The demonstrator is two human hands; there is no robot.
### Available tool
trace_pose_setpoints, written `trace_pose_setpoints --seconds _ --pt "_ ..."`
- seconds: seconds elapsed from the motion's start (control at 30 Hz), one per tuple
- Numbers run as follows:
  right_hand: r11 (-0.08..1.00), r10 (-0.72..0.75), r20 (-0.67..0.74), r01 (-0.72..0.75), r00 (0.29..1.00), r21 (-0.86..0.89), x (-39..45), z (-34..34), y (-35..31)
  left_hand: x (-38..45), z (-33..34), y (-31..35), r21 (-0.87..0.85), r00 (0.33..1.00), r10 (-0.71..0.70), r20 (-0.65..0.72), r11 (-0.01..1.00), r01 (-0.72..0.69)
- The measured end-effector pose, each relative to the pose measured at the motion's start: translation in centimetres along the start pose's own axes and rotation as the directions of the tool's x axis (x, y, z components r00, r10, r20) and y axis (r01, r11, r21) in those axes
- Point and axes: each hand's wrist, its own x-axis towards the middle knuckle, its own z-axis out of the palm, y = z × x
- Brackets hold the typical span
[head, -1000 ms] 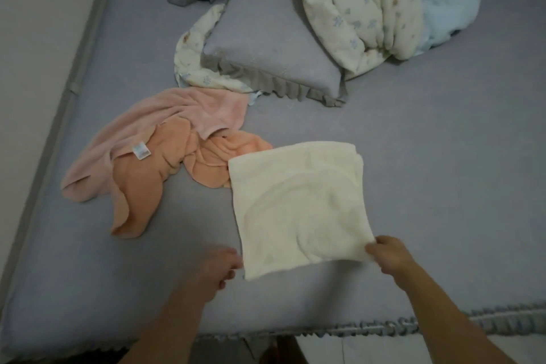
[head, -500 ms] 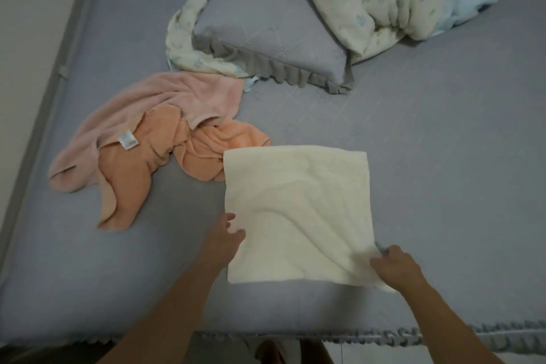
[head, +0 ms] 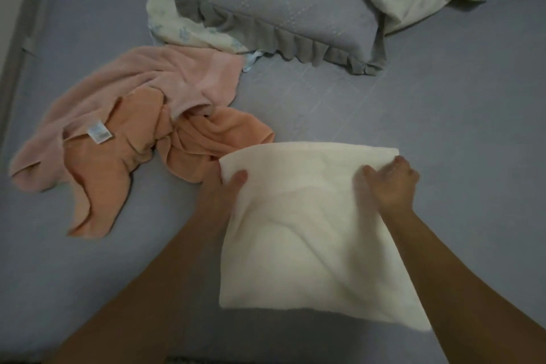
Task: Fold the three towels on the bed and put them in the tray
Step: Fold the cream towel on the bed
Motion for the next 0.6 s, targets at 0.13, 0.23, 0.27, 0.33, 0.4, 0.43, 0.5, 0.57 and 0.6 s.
trace_pose_setpoints --seconds 0.13,0.23,0.27,0.33,0.4,0.43,0.5,0.57,0.6 --pt "0.998 0.054 0.013 -0.054 0.998 -0.026 -0.3 -1.2 0.2 -3.0 -0.9 -0.7 0.087 0.966 -0.124 0.226 0.99 0.106" --pt "1.0 -0.01 0.007 0.01 1.0 -0.009 -0.5 -3.1 0.6 -5.3 -1.5 -1.8 0.181 0.978 -0.108 0.177 0.981 0.076" --pt "1.0 -0.019 -0.017 0.019 1.0 0.022 -0.4 -3.8 0.8 -5.5 -1.9 -2.0 0.116 0.99 -0.059 0.125 0.992 0.045" --pt "0.996 -0.008 -0.084 0.015 0.996 0.087 0.3 -5.1 0.9 -4.7 -2.6 -1.5 -0.016 1.0 0.002 0.006 1.0 -0.002" --pt "0.994 0.002 -0.159 0.015 0.987 0.107 1.3 -5.8 1.0 -3.0 -2.8 -0.7 -0.122 1.0 -0.028 -0.001 0.992 0.027" --pt "0.995 0.0 -0.188 0.02 0.982 0.102 1.8 -5.8 1.0 -2.0 -2.6 -0.5 -0.132 0.999 -0.035 0.024 0.99 0.038" --pt "0.999 0.004 -0.163 0.004 0.987 0.048 2.8 -5.1 0.7 0.0 -1.8 -0.2 -0.032 0.997 -0.044 0.057 0.998 0.046" --pt "0.998 0.055 -0.051 -0.057 0.997 -0.032 3.5 -3.7 0.4 1.3 -0.9 -0.5 0.092 0.995 -0.083 0.048 0.993 0.078" --pt "0.995 0.091 0.003 -0.091 0.996 -0.034 3.6 -3.1 0.3 1.7 -0.6 -0.7 0.13 0.994 -0.099 0.046 0.987 0.092"
